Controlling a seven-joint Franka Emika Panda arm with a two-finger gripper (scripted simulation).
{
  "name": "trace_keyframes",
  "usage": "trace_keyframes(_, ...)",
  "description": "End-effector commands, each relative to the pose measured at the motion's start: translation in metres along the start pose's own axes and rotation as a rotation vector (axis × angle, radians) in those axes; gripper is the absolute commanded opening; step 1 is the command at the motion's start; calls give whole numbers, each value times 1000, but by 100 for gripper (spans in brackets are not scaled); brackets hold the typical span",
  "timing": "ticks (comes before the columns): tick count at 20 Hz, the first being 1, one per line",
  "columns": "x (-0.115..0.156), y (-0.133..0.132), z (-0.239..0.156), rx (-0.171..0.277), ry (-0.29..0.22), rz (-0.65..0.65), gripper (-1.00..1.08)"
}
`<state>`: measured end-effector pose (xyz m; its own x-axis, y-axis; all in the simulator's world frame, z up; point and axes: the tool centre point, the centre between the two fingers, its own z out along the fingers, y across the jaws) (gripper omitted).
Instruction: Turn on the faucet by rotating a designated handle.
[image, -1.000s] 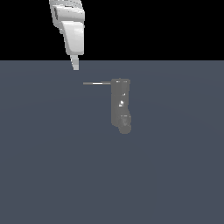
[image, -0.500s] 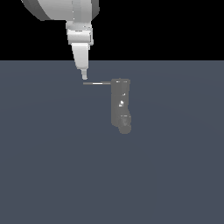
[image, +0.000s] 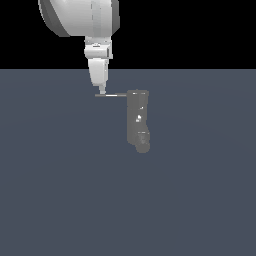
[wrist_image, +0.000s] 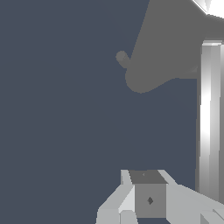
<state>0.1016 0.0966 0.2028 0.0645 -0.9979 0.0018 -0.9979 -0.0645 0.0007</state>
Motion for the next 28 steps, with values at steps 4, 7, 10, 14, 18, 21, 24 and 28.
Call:
trace_keyframes(4,2,-3,1,1,-1,12,-100)
trace_keyframes(7,2,-3,1,0,-1,11,-100)
trace_keyframes(10,2,5,1,0,-1,11,-100)
trace_keyframes(14,2,15,1,0,-1,11,-100)
trace_keyframes(18,2,26,1,0,-1,11,-100)
trace_keyframes(21,2,34,1,0,-1,11,-100)
trace_keyframes(24,2,42,1,0,-1,11,-100)
trace_keyframes(28,2,53,1,0,-1,11,-100)
